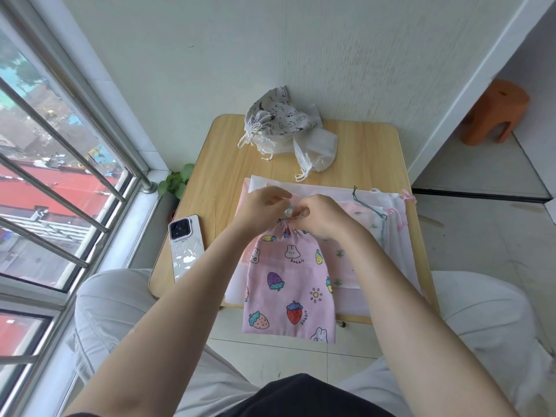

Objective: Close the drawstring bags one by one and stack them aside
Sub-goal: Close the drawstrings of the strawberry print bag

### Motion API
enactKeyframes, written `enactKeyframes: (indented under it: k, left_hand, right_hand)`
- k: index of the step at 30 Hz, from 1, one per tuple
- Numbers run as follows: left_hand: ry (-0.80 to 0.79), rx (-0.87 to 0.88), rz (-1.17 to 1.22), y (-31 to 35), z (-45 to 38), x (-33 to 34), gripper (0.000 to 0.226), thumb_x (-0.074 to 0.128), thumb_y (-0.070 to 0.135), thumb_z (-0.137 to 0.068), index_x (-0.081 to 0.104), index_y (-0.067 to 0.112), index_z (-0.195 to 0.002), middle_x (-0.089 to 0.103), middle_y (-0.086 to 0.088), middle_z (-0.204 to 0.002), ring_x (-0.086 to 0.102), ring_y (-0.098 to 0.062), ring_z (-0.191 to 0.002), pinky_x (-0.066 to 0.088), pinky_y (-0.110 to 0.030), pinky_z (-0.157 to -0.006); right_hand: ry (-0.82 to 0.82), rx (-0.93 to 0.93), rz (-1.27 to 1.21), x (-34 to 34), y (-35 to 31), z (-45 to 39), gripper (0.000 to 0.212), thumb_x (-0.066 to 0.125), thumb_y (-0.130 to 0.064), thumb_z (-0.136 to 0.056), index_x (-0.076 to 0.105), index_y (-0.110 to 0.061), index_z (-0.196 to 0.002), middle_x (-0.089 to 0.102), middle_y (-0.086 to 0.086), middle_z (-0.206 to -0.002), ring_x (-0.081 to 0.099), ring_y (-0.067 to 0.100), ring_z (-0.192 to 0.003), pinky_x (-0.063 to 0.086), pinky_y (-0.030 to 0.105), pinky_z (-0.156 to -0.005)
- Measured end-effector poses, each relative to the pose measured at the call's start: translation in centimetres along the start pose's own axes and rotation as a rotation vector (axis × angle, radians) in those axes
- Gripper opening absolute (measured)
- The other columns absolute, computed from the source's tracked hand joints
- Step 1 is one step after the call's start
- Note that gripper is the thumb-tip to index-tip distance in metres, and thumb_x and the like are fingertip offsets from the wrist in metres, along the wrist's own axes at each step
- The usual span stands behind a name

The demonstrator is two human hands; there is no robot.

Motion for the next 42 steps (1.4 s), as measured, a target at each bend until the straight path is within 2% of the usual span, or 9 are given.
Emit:
enactKeyframes:
  k: [4,8,14,19,23,27,31,37,42]
  left_hand:
    - [-0.077,-0.046,-0.204,-0.2,-0.2,0.8,0.021,0.052,0.031,-0.092,0.068,0.019,-0.084,0.065,0.008,-0.075,0.059,-0.010,-0.068,0.041,-0.017,-0.055]
    - [-0.138,-0.159,-0.325,-1.8,-0.2,0.0,0.042,0.047,0.040,-0.093,0.048,0.012,-0.060,0.048,0.001,-0.059,0.044,-0.019,-0.057,0.036,-0.027,-0.057]
    - [-0.281,-0.198,0.386,-0.9,0.6,1.4,0.028,0.047,0.008,-0.095,0.057,0.010,-0.068,0.037,0.004,-0.049,0.029,-0.015,-0.047,0.024,-0.025,-0.048]
    - [-0.294,-0.149,0.412,-1.3,0.8,2.1,0.023,0.052,0.013,-0.099,0.071,0.000,-0.106,0.045,0.005,-0.049,0.031,-0.011,-0.044,0.028,-0.026,-0.049]
    - [-0.176,-0.172,0.372,-1.4,0.9,1.7,0.019,0.068,0.022,-0.092,0.076,0.005,-0.090,0.066,-0.015,-0.073,0.047,-0.017,-0.042,0.036,-0.019,-0.043]
    - [-0.034,-0.185,0.179,-2.1,0.5,0.6,0.021,0.074,0.026,-0.087,0.076,0.005,-0.083,0.065,0.002,-0.052,0.056,-0.019,-0.041,0.043,-0.017,-0.043]
    - [-0.158,-0.132,-0.002,-1.5,0.5,1.5,0.025,0.063,0.024,-0.090,0.071,0.000,-0.084,0.065,-0.016,-0.065,0.060,-0.018,-0.046,0.044,-0.025,-0.053]
    - [-0.215,-0.067,-0.148,-0.5,0.8,2.4,0.036,0.062,0.026,-0.092,0.058,-0.006,-0.076,0.051,-0.006,-0.054,0.054,-0.014,-0.039,0.037,-0.024,-0.046]
    - [-0.190,-0.152,0.094,-1.1,0.8,2.0,0.023,0.061,0.021,-0.091,0.073,0.009,-0.075,0.061,0.004,-0.062,0.052,-0.010,-0.050,0.043,-0.022,-0.056]
  right_hand:
    - [0.027,-0.016,-0.085,-0.4,-0.2,0.0,0.024,0.075,-0.036,-0.083,0.070,-0.016,-0.094,0.051,-0.015,-0.074,0.050,0.005,-0.066,0.033,0.021,-0.052]
    - [0.046,-0.021,-0.057,-0.6,0.2,-0.1,0.026,0.074,-0.035,-0.084,0.071,-0.017,-0.103,0.054,-0.014,-0.086,0.054,0.009,-0.086,0.038,0.023,-0.067]
    - [0.055,-0.016,-0.053,0.2,0.0,-0.5,0.032,0.075,-0.042,-0.082,0.071,-0.018,-0.102,0.057,-0.004,-0.098,0.056,0.017,-0.095,0.044,0.029,-0.075]
    - [0.046,-0.004,-0.054,0.3,0.1,-0.2,0.023,0.072,-0.039,-0.085,0.064,-0.018,-0.082,0.051,-0.008,-0.077,0.051,0.014,-0.075,0.037,0.026,-0.061]
    - [0.006,0.003,-0.131,0.7,0.1,0.1,0.022,0.073,-0.031,-0.085,0.067,-0.010,-0.082,0.052,-0.006,-0.069,0.047,0.010,-0.065,0.037,0.026,-0.060]
    - [-0.076,0.054,-0.054,0.9,1.0,0.2,0.023,0.064,-0.023,-0.091,0.069,-0.001,-0.088,0.053,0.001,-0.068,0.047,0.016,-0.062,0.036,0.027,-0.058]
    - [-0.065,0.088,-0.075,-0.4,1.6,0.1,0.015,0.064,-0.024,-0.091,0.070,-0.013,-0.083,0.064,-0.003,-0.081,0.057,0.016,-0.073,0.047,0.030,-0.068]
    - [0.046,-0.009,-0.514,-2.1,-0.3,0.3,0.012,0.062,-0.026,-0.092,0.072,-0.026,-0.087,0.058,0.001,-0.069,0.048,0.016,-0.058,0.045,0.033,-0.066]
    - [0.144,-0.057,-0.596,-2.4,-0.3,0.2,0.032,0.056,-0.005,-0.092,0.067,-0.025,-0.114,0.065,-0.005,-0.107,0.058,0.012,-0.061,0.052,0.025,-0.066]
Point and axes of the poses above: each hand's wrist, its own z-axis away from the middle knuckle, its own x-axis out of the palm, y = z × x, the point moved 10 cm from there along -z, towards the middle knuckle
